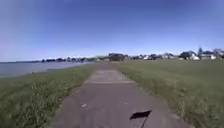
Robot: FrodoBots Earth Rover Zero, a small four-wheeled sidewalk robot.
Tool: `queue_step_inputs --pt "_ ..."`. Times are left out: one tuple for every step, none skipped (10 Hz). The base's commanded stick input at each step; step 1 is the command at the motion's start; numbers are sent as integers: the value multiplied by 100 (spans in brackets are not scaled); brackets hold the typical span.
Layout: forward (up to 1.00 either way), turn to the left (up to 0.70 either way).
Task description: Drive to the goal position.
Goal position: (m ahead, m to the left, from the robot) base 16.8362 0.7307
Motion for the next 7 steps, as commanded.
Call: queue_step_inputs --pt "70 0" --pt "70 0" --pt "70 0" --pt "70 0" --pt "70 0" --pt "70 0" --pt "70 0"
